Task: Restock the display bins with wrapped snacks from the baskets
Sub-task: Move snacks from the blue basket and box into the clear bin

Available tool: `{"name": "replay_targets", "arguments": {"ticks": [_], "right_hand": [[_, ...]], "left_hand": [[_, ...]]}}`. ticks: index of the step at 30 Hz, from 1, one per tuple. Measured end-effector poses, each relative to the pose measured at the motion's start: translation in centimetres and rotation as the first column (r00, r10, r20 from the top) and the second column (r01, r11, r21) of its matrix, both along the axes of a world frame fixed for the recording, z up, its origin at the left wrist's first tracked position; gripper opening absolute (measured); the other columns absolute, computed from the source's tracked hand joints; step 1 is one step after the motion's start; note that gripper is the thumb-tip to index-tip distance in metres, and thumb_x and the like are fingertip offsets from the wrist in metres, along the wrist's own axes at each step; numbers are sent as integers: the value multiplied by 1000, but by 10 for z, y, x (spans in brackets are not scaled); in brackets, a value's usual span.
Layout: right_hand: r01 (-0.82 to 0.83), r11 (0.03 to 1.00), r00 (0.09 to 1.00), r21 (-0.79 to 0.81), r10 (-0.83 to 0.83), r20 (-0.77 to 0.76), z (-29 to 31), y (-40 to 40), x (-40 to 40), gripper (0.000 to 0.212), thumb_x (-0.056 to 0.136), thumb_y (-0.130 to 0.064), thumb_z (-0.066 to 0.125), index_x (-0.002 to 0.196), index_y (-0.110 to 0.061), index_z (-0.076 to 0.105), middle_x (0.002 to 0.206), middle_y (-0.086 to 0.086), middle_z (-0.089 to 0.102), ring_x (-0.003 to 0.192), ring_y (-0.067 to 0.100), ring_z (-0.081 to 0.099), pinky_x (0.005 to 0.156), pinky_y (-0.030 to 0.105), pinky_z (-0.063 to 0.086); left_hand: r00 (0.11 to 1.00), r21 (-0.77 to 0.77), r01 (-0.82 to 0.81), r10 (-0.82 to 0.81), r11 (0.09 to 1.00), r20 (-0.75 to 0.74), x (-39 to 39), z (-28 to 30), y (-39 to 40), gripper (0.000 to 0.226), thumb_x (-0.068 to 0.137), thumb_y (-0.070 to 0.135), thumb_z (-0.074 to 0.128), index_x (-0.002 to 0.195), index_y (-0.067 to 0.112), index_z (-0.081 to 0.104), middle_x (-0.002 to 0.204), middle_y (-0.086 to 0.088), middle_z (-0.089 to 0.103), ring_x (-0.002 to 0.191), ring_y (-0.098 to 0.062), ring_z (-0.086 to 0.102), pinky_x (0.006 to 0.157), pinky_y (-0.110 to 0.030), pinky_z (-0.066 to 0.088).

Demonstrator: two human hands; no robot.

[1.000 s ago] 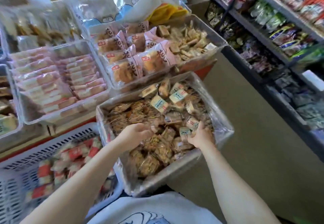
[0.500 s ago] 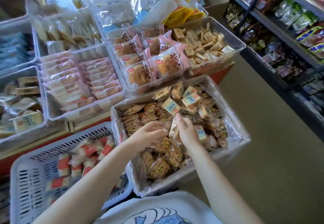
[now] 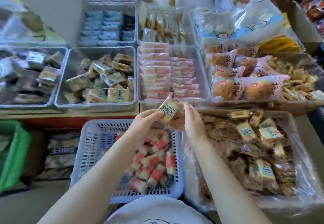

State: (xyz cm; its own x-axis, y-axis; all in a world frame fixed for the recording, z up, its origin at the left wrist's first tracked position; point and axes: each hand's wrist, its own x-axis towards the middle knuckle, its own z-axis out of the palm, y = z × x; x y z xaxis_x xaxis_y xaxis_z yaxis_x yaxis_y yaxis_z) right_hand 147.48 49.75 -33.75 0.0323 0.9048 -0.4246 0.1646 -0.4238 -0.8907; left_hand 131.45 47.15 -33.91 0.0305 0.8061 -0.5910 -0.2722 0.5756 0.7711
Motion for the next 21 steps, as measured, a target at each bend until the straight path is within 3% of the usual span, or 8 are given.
{"name": "replay_targets", "arguments": {"ticks": [2,3,6,10,13,15,17,21], "right_hand": [[-152,986,981,72,142,131,-4,9,-43,38,107,-43,40,131,-23,62,129,-8,60,125,11,53,99,15,39],[-234,967,951,105,206,229,-6,14,-64,37,107,-35,40,137,-19,56,134,-5,57,128,12,50,97,16,37],[-515,846,752,137,369,546,-22,29,-125,49,103,-27,48,151,-16,41,155,6,39,145,22,33,114,33,31],[-748,659,320,-80,463,827,-53,41,-171,70,103,-40,41,162,-21,9,170,3,-2,156,25,-8,126,51,3],[-777,601,122,-189,438,891,-63,38,-177,78,103,-45,36,161,-15,-7,169,3,-13,153,30,-22,125,54,-4],[-772,601,106,-205,441,891,-64,39,-178,81,102,-46,37,161,-16,-10,168,2,-15,152,30,-24,124,53,-6],[-775,586,66,-236,447,892,-64,40,-178,84,101,-46,39,160,-17,-13,168,2,-18,151,29,-26,124,53,-6],[-777,568,37,-271,471,881,-65,43,-177,89,98,-44,43,160,-18,-15,167,3,-21,150,29,-30,124,54,-6]], "left_hand": [[986,17,-120,121,993,-118,-48,0,-1,17,94,26,68,107,15,72,97,-8,76,91,-26,72,83,-47,58],[963,37,-171,175,985,-206,-73,-2,-2,11,93,28,70,101,20,73,94,-5,77,92,-27,73,85,-48,57],[837,133,-238,272,962,-475,-141,1,0,14,88,35,74,98,27,69,88,4,73,88,-20,72,83,-44,56],[590,267,-136,295,954,-751,-211,4,15,34,89,25,71,122,22,64,100,6,66,92,-13,61,80,-26,47],[354,379,-19,360,925,-863,-245,-9,30,42,90,14,66,132,14,60,124,-7,62,118,-26,52,100,-37,43],[247,230,177,183,957,-952,-256,-25,35,52,96,27,59,145,14,47,149,-12,45,141,-33,33,115,-47,33],[91,-123,369,-167,921,-982,-255,-42,30,73,99,55,43,158,17,23,166,-7,18,153,-29,12,120,-50,22],[78,-296,387,-351,873,-933,-253,-56,20,87,96,71,28,161,17,4,169,-1,0,155,-21,7,123,-46,11]]}}
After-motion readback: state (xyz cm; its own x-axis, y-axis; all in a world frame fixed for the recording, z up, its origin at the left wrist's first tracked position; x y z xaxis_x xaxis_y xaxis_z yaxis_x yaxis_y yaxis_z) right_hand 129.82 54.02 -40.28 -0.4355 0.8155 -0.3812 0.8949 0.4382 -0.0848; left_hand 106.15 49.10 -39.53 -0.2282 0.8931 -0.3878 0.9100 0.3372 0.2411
